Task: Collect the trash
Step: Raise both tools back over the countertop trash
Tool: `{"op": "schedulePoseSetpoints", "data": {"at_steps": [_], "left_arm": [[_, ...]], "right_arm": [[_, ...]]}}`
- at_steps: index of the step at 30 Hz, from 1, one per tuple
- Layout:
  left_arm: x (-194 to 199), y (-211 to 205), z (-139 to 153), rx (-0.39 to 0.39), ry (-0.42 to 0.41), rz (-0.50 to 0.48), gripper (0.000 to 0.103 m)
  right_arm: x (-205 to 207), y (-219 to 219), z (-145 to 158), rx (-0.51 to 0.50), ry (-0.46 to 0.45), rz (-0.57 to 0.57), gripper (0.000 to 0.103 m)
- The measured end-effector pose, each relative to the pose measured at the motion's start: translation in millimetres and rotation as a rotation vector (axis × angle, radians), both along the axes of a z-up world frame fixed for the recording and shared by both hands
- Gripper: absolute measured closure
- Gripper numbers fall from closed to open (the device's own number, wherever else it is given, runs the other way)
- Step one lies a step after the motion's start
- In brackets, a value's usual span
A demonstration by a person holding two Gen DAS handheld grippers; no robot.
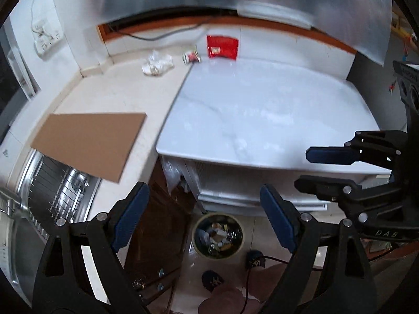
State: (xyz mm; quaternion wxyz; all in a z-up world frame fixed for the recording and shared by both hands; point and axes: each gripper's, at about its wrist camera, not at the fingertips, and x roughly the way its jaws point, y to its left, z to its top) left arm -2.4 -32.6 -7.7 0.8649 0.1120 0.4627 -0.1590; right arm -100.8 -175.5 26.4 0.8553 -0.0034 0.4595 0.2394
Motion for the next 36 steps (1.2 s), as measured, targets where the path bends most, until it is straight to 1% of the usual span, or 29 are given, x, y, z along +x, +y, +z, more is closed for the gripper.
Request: {"op": "schedulePoseSetpoints", "data": {"at_steps": [5,9,13,18,21,26,30,32,33,34,36], "left_arm": [[10,-10,29,-0.014,-0.043,0.029,0.018],[22,-18,48,0.002,-0.075,0.058,0.018],[35,-24,63,0.013,-0.091,0.063,0.018],[59,-32,75,0.050,-0.097,0.053,0.018],[81,-35,80,0.064,-0.101,0.038,0.018],[132,-35,87,0.054,-0.102,0.019,0.018],[188,-31,85,0.022,-0.077,0.014,0.018],[223,-27,76,-0.008,-0.048,0.022,0.018],[238,-26,71,-0.020,-0.033,0.028,0.018],[260,-22,61,-0.036,-0.008,0.044,0.018],[295,-16,44,-0.066,0.025,0.067,0.017]], "right_arm": [[19,-18,42,0.008,-0.076,0.001,0.065],[47,-34,58,0.024,-0.114,-0.023,0.060],[77,-53,71,0.039,-0.131,-0.050,0.059],[109,-66,82,0.013,-0.165,-0.073,0.059],[129,-69,88,0.004,-0.177,-0.090,0.059],[173,-73,93,-0.022,-0.191,-0.132,0.058],[215,-80,89,-0.035,-0.186,-0.189,0.058],[244,-85,82,-0.043,-0.175,-0.237,0.058],[258,-87,78,-0.048,-0.174,-0.256,0.055],[267,-88,74,-0.053,-0.174,-0.270,0.049],[298,-94,59,-0.072,-0.167,-0.313,0.045]]}}
